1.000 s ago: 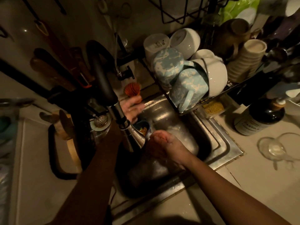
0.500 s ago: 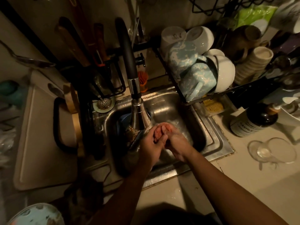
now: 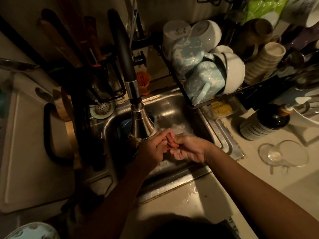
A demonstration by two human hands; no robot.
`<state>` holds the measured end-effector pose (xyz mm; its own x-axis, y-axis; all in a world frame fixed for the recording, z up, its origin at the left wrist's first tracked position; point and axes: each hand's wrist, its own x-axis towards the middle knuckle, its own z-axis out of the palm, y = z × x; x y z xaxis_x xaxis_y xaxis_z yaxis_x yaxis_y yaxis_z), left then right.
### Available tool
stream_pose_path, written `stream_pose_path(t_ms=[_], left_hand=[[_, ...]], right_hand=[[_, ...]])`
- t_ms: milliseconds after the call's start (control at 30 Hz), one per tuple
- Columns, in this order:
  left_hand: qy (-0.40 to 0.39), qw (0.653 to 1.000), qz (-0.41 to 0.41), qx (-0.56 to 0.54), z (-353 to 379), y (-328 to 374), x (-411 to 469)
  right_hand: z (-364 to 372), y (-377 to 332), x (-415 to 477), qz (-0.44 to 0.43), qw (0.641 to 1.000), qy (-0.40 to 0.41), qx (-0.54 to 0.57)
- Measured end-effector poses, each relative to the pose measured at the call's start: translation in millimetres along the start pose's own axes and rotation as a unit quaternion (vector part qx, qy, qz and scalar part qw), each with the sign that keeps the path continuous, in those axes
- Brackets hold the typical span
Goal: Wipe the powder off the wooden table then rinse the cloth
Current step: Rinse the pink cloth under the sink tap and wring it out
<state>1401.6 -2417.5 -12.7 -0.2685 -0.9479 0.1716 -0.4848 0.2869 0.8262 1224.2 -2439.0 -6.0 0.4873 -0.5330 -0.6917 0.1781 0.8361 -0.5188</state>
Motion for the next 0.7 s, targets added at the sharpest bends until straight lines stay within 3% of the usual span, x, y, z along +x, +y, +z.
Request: stream_pose_path(t_ms=[100,267,333,500,600,700], left_hand=[[-0.026,1.000,0.003,0.017,-1,-3,-1],[0.021,0.977,-0.190,-0.091,6,9,4],[0.058,0.957,-0.250,-0.132,13,13,6],[0.140,0.891,-0.351,-0.252,30,22,17],[0.151,0.901,-0.356,-0.197,34,13,21],[0.123,0.882,-0.390,-0.234,36,8,24]], right_hand=[[-3,4,3,-0.042,0.996,0.029,-0.070],[9,17,5,-0.152,0.943,0.102,-0.279],[8,23,12,-0.220,0.905,0.147,-0.333],[3,36,21,-0.339,0.763,0.257,-0.487],[3,36,20,-0.352,0.734,0.260,-0.519],[-4,36,25,-0.337,0.707,0.230,-0.578]])
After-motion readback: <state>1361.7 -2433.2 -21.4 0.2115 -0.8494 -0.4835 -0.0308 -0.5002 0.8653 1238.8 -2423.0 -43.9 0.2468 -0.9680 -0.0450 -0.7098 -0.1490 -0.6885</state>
